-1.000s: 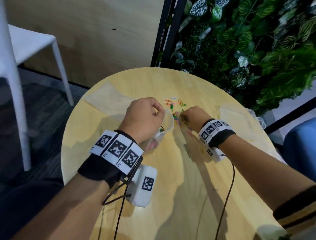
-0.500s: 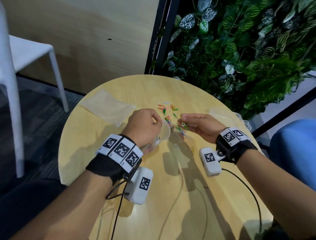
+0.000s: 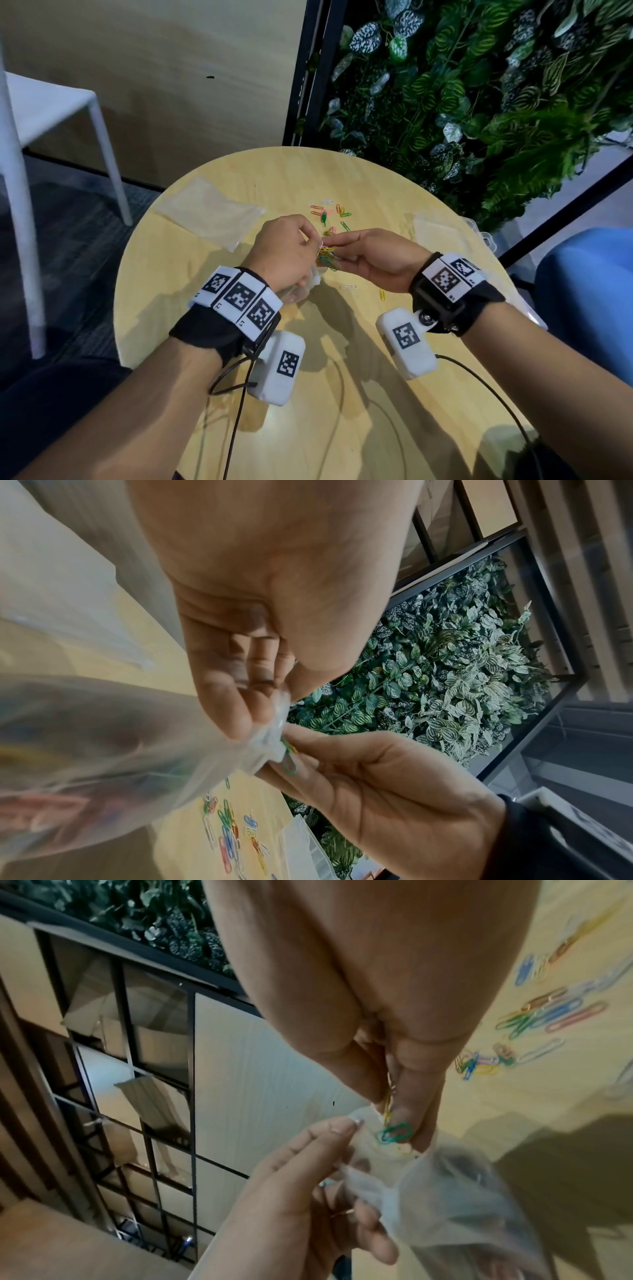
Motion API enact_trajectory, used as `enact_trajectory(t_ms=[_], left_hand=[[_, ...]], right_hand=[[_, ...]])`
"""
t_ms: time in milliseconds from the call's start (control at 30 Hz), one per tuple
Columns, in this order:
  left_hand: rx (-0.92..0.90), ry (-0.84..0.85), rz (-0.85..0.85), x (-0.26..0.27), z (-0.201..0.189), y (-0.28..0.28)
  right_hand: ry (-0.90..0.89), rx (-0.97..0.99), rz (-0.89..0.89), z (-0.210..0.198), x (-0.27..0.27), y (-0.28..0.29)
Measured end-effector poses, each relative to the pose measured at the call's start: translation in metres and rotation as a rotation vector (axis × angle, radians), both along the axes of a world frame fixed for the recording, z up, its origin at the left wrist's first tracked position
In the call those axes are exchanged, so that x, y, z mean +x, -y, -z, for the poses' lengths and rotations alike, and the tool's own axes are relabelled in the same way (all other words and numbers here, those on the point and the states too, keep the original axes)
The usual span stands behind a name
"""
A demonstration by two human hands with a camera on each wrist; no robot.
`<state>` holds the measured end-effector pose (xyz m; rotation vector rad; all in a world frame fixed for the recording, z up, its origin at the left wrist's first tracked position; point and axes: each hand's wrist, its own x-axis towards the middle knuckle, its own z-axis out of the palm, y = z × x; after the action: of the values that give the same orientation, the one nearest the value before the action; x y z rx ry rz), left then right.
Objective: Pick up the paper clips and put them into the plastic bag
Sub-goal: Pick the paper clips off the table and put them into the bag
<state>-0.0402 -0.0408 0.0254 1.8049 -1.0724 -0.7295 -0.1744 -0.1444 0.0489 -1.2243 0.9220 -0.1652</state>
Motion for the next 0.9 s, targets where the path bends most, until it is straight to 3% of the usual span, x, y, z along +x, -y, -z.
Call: enact_trajectory(t_ms=[200, 400, 600, 700, 800, 900], left_hand=[[0.009, -0.018, 0.006, -0.001, 0.001, 0.0], [0.018, -0.011, 0.026, -0.002, -0.001, -0.001], [-0.029, 0.035, 0.05, -0.005, -0.005, -0.002], [-0.032, 0.017, 0.045, -0.004, -0.006, -0.002], [-0.032, 0.013, 0.018, 0.0, -0.006, -0.003], [-0.045, 0.024, -0.038, 0.007, -0.009, -0.006]], right_hand=[[-0.099, -0.193, -0.037, -0.001, 0.001, -0.008], [-0.285, -0.627, -0.15, 0.008, 0.0, -0.011], [-0.259, -0.62, -0.177, 0.006, 0.004, -0.013], [-0.293, -0.843, -0.189, 0.001, 0.003, -0.015], [-0.374, -1.038, -0.362, -0.006, 0.004, -0.011], [-0.251, -0.776, -0.506, -0.022, 0.008, -0.002]])
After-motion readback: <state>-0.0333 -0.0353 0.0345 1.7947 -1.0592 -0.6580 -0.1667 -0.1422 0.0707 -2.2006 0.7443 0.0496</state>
